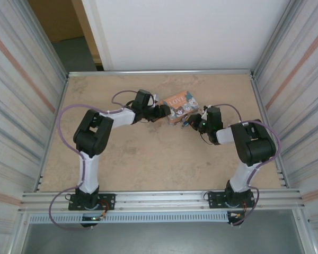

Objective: Unlock a padlock with a key

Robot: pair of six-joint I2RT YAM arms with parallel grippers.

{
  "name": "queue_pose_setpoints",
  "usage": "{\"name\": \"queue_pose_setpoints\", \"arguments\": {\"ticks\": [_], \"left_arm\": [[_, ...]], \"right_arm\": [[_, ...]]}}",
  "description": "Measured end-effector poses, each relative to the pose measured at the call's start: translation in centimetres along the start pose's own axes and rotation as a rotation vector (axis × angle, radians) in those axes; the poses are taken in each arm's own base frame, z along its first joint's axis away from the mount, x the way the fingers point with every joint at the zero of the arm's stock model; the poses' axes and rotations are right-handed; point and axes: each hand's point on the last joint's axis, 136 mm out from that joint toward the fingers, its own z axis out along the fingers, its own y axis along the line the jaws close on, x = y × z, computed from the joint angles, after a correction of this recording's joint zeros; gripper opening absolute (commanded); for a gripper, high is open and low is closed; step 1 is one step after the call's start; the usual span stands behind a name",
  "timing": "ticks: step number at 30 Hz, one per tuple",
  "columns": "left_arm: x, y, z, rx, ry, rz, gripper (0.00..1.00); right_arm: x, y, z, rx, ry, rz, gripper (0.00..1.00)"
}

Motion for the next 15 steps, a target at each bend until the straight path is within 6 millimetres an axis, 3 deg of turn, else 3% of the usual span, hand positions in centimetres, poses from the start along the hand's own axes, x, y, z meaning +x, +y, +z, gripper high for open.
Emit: {"name": "queue_pose_setpoints", "arguments": {"ticks": [7,15], "left_arm": [[0.0,0.0,0.0,0.005,-0.004,0.004,0.60],[0.1,0.1,0.0,0.008,-0.009,0.002,0.60]], "right_arm": [[-0.4,-0.1,-0.1,-0.001,-0.014,0.039,0.03],[-2.3,-1.4,-0.6,0.039,-0.086,0.061,0.02]]}}
